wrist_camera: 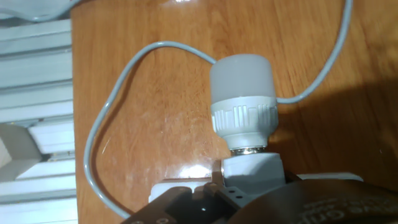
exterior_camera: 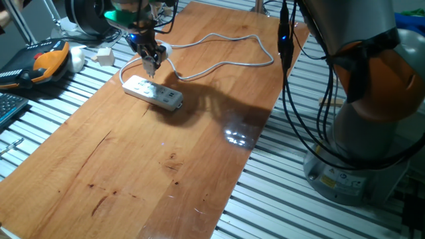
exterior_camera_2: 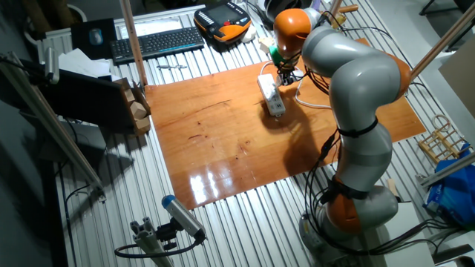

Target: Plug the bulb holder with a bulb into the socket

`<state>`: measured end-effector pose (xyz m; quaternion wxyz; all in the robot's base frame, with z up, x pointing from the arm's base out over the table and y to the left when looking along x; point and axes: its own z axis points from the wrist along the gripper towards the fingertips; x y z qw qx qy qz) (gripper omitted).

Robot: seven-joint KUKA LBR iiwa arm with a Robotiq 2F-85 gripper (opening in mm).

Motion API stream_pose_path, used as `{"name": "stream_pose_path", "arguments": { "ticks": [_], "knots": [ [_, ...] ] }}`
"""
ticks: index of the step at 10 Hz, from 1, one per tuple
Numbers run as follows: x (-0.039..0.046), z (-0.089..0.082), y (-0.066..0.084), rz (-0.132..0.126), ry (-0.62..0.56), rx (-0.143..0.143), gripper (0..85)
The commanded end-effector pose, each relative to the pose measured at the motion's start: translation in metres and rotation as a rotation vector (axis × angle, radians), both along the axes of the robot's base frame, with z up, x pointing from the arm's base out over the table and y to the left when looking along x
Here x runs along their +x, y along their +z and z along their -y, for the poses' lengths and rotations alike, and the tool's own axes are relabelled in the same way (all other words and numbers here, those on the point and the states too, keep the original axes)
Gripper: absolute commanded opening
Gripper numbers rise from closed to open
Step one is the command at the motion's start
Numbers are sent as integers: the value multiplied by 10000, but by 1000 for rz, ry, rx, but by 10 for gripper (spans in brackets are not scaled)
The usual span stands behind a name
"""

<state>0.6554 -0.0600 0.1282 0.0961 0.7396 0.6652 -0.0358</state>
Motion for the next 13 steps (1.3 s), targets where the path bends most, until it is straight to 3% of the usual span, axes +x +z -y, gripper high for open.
{"name": "stream_pose_path", "arguments": {
  "ticks": [1, 2, 10, 12, 13],
  "knots": [
    [1, -17, 5, 1, -20, -14, 0],
    [-2, -37, -3, 0, -38, -27, 0],
    [9, -243, -52, -8, -82, -37, 0],
    [11, -244, -77, -9, -80, -26, 0],
    [18, -245, -91, -7, -79, -34, 0]
  ]
}}
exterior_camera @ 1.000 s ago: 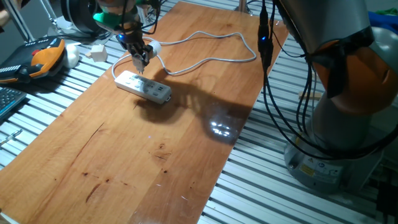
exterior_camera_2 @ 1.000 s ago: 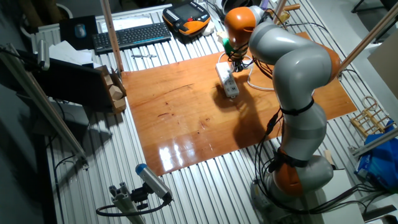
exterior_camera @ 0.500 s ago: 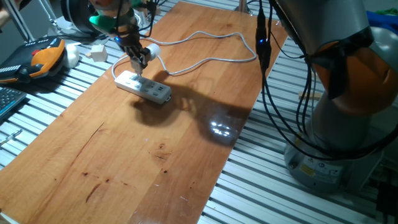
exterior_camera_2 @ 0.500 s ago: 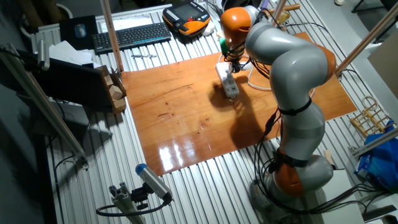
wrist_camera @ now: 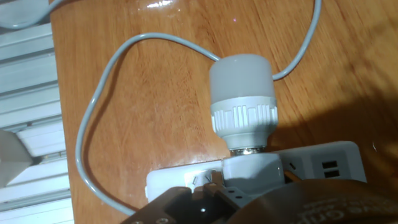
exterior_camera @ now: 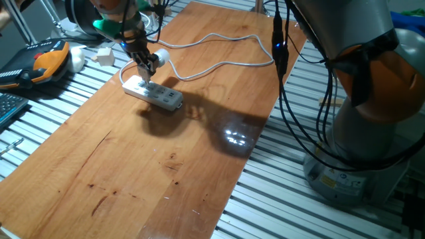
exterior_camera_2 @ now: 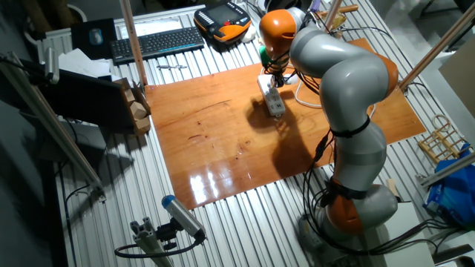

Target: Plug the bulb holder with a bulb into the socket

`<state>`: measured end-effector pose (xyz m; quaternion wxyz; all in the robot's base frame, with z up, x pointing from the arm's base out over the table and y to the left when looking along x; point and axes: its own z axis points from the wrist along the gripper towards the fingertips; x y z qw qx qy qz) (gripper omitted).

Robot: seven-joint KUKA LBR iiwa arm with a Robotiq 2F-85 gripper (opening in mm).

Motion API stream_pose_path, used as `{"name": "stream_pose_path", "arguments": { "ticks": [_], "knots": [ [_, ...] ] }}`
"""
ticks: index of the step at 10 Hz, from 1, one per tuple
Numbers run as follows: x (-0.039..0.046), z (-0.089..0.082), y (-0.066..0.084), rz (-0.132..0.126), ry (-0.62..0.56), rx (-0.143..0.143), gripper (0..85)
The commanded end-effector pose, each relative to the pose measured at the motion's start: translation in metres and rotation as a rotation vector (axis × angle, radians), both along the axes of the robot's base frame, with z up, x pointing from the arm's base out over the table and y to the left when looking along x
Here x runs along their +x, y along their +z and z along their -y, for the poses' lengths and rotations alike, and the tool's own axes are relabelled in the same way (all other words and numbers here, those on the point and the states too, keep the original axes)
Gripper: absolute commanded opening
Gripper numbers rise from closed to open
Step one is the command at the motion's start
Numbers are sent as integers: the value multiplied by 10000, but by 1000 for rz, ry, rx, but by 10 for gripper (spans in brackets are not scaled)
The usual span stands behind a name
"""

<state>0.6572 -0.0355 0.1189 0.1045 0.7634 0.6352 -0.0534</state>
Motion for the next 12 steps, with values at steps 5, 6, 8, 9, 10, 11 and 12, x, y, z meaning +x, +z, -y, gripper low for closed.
{"name": "stream_pose_path", "arguments": {
  "ticks": [5, 6, 8, 9, 10, 11, 12],
  "knots": [
    [-9, 38, -98, 8, 14, -2, 0],
    [-7, 37, -104, 8, 14, -2, 0],
    [-7, 44, -123, 10, 18, -4, 0],
    [-7, 45, -127, 9, 21, -7, 0],
    [-8, 50, -132, 8, 26, -8, 0],
    [-9, 54, -137, 8, 27, 1, 0],
    [-11, 54, -144, 8, 27, 4, 0]
  ]
}}
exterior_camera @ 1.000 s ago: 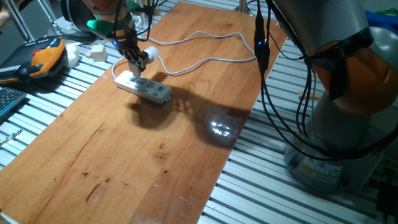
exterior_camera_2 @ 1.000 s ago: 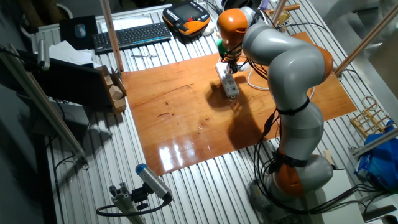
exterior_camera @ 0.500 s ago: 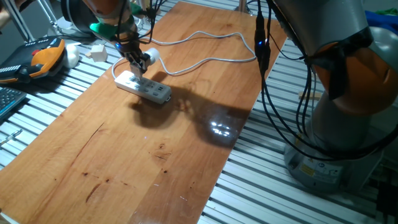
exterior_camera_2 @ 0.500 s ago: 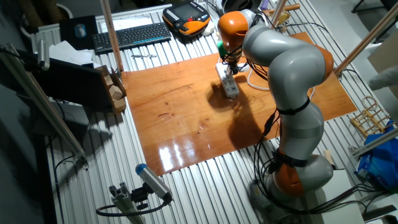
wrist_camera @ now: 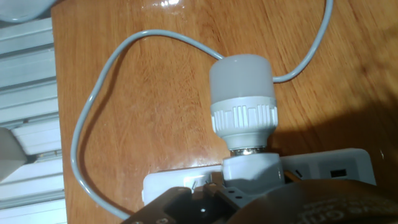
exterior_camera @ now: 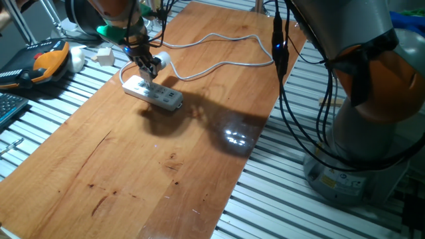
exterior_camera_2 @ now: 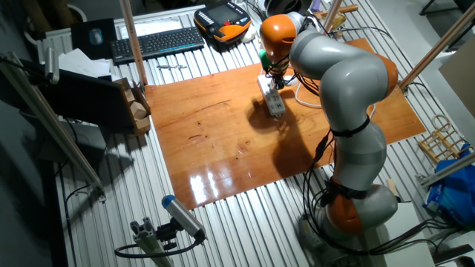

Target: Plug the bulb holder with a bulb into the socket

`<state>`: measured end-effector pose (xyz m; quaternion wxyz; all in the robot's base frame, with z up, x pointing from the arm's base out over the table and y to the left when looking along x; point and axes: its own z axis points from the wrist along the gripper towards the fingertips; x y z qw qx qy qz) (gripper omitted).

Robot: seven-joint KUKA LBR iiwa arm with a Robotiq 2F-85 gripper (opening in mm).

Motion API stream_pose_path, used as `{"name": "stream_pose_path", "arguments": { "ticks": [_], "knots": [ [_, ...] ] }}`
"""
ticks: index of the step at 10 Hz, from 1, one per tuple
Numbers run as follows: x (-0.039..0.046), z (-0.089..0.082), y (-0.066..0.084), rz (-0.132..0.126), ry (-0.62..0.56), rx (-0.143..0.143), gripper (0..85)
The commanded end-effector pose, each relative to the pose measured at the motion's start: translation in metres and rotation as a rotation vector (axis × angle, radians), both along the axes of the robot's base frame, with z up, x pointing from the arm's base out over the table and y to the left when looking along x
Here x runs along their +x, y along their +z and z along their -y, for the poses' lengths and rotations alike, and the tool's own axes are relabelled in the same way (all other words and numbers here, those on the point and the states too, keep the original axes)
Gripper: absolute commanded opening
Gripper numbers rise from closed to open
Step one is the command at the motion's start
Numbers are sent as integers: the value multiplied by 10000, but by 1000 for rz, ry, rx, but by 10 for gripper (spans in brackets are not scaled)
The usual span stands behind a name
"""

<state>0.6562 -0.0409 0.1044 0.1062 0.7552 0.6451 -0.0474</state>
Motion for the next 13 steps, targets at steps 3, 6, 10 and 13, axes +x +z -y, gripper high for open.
{"name": "stream_pose_path", "arguments": {
  "ticks": [3, 6, 10, 13],
  "knots": [
    [-1, 4, -18, 0, -8, 1, 0],
    [-3, 14, -34, -3, -8, 2, 0],
    [-14, 17, -40, -6, -10, 8, 0],
    [-22, 14, -44, -9, -19, 15, 0]
  ]
}}
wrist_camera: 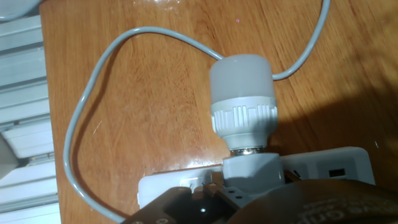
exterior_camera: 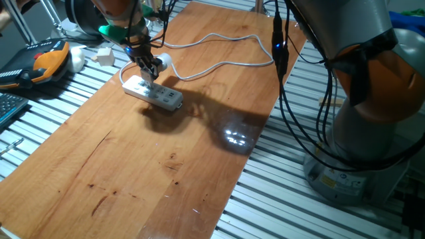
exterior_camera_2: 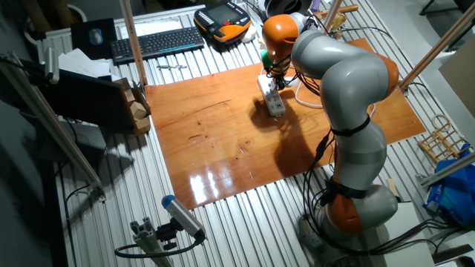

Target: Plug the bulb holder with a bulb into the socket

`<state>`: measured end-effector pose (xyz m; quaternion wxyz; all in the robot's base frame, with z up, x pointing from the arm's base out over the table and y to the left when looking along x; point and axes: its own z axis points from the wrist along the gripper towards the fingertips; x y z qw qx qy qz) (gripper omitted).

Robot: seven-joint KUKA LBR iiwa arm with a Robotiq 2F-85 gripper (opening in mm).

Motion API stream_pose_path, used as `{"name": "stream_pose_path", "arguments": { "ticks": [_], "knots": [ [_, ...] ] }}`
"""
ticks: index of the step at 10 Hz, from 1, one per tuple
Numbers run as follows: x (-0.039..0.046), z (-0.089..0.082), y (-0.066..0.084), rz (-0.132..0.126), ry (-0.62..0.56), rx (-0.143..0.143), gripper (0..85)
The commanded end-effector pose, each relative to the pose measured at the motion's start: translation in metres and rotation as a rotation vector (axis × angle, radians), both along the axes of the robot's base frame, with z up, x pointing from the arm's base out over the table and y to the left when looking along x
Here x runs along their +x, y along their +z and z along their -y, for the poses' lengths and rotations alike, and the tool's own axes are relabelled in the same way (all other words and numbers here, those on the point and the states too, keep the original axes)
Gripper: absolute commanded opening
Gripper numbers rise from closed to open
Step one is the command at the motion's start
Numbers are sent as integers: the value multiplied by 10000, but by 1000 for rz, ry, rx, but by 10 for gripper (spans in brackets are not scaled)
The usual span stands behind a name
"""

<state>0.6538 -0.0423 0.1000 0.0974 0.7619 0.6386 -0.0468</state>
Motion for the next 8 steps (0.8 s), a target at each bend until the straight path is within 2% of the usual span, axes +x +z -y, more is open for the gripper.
{"name": "stream_pose_path", "arguments": {
  "ticks": [1, 8],
  "knots": [
    [0, -1, -1, 0, -1, 0, 0],
    [-1, 6, -27, 2, -7, -1, 0]
  ]
}}
